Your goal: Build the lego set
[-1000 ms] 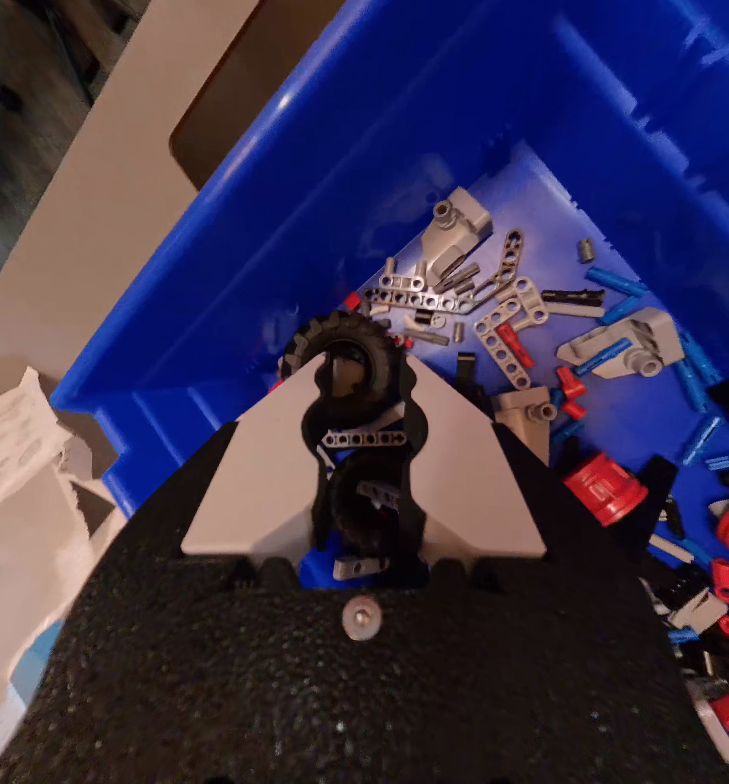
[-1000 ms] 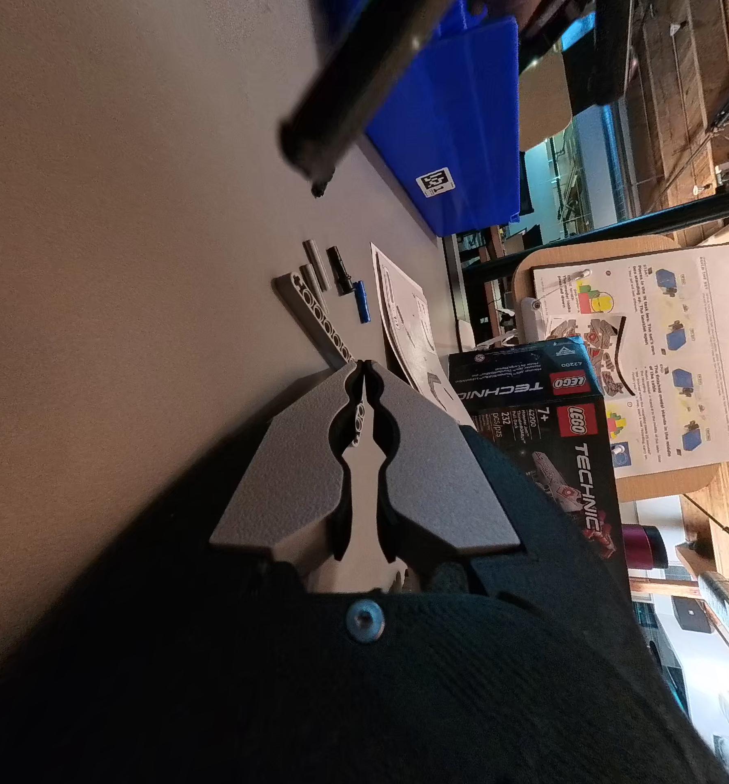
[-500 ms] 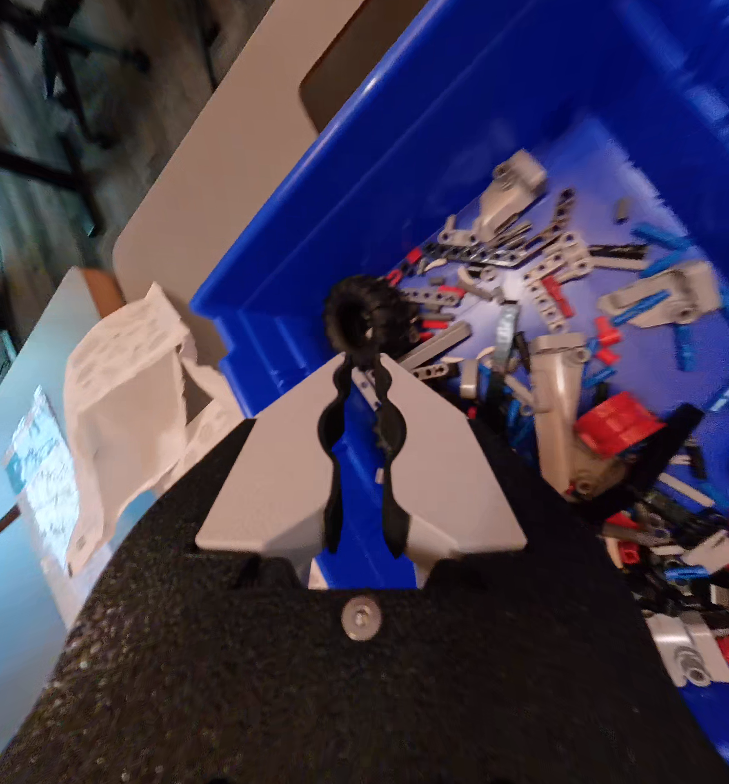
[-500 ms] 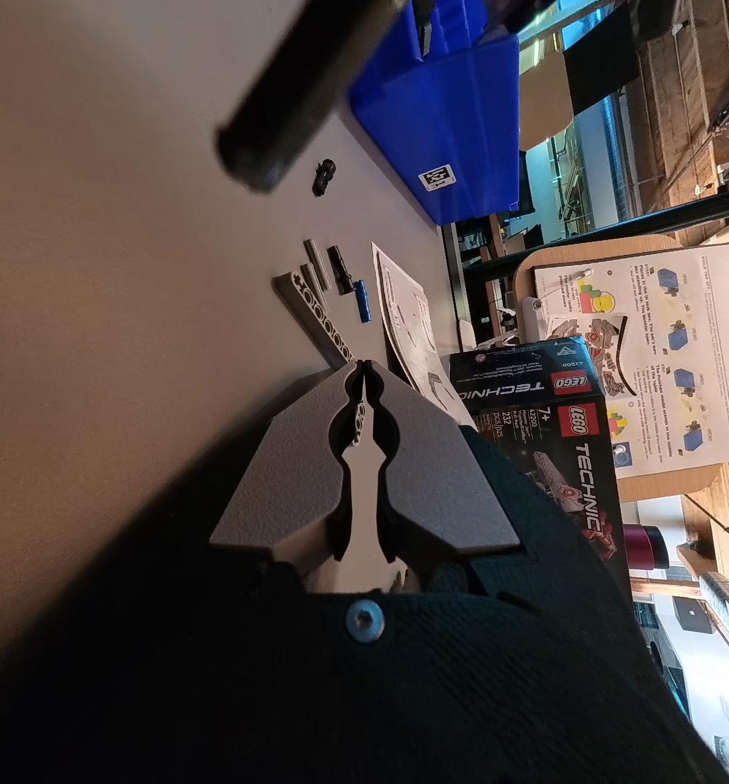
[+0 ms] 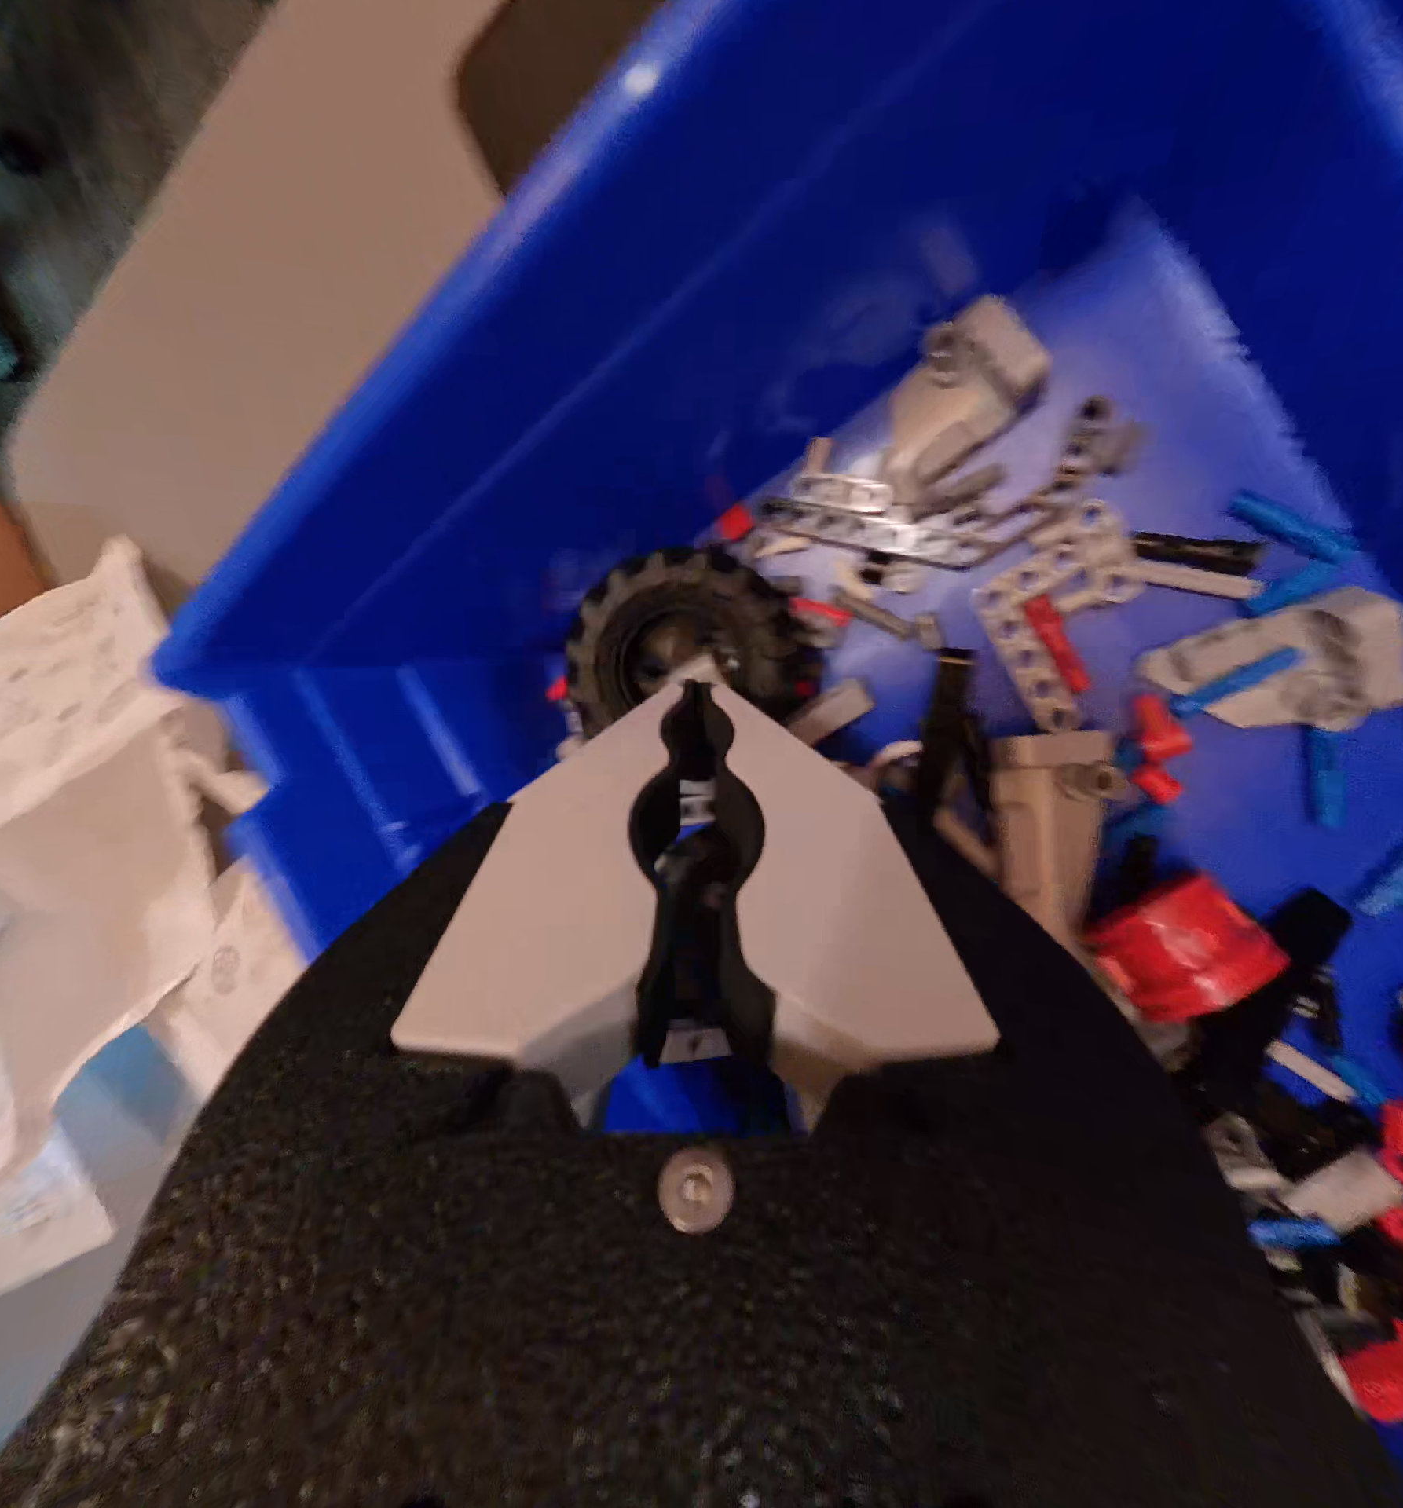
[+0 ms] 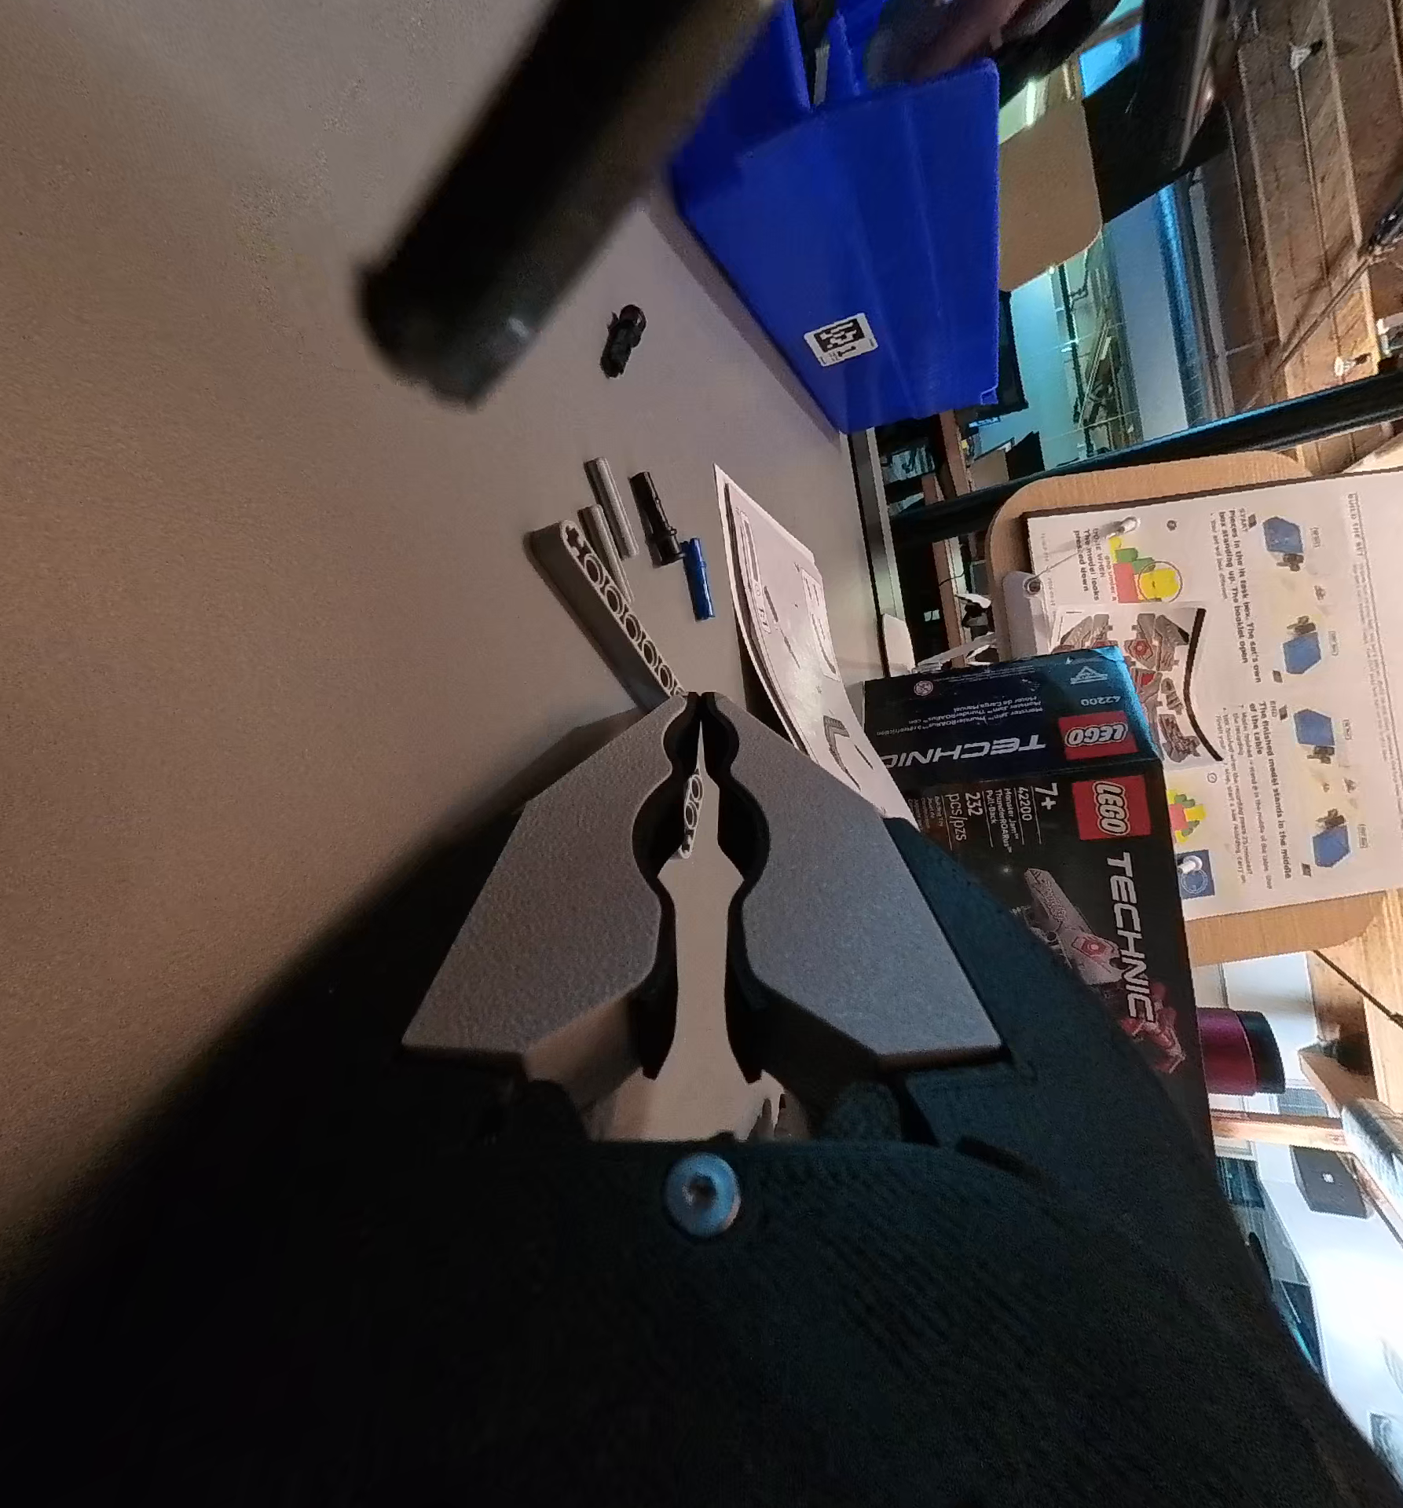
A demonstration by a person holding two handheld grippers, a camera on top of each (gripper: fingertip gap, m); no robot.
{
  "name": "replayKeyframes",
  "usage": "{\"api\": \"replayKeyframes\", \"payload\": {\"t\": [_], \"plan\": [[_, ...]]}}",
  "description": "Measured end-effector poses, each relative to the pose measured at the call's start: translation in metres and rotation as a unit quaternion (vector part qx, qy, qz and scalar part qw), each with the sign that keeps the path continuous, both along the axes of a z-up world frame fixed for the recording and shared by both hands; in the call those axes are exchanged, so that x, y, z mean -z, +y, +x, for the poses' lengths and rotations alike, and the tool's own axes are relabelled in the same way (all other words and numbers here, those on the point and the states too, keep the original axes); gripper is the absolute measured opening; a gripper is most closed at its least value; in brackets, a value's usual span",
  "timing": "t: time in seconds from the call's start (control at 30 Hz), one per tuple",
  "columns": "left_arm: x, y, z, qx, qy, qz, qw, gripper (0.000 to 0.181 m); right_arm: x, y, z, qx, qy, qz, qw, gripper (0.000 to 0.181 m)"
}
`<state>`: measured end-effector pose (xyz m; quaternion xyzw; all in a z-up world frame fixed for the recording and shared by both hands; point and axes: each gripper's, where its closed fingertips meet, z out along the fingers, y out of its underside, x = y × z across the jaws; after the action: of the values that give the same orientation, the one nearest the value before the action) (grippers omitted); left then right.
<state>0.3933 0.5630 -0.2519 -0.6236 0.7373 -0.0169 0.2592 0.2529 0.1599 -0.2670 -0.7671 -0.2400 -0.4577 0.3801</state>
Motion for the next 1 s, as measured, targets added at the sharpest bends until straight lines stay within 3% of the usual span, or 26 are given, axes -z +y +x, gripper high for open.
{"api": "replayKeyframes", "payload": {"t": [0.1, 0.17, 0.33, 0.53, 0.73, 0.9, 1.0], "plan": [[0.011, -0.038, -0.002, 0.051, 0.018, -0.089, 0.995, 0.0, 0.0, 0.0, 0.0, 0.0, 0.0, 0.0, 1.0, 0.0], [0.004, -0.048, -0.001, 0.061, 0.0, -0.119, 0.991, 0.0, 0.0, 0.0, 0.0, 0.0, 0.0, 0.0, 1.0, 0.0], [-0.038, 0.003, 0.001, -0.036, -0.078, -0.016, 0.996, 0.006, 0.0, 0.0, 0.0, 0.0, 0.0, 0.0, 1.0, 0.0], [-0.021, 0.024, -0.011, -0.042, 0.005, 0.064, 0.997, 0.006, 0.0, 0.0, 0.0, 0.001, 0.0, 0.0, 1.0, 0.0], [-0.009, 0.03, -0.007, -0.052, 0.033, 0.057, 0.996, 0.0, 0.0, 0.0, 0.0, 0.001, -0.001, 0.0, 1.0, 0.0], [-0.002, 0.019, 0.001, -0.067, 0.06, -0.021, 0.996, 0.001, 0.0, 0.0, 0.0, 0.001, -0.001, 0.0, 1.0, 0.0], [0.003, 0.027, 0.003, -0.076, 0.081, -0.002, 0.994, 0.0, 0.0, 0.0, 0.0, 0.001, -0.001, 0.0, 1.0, 0.0]]}}
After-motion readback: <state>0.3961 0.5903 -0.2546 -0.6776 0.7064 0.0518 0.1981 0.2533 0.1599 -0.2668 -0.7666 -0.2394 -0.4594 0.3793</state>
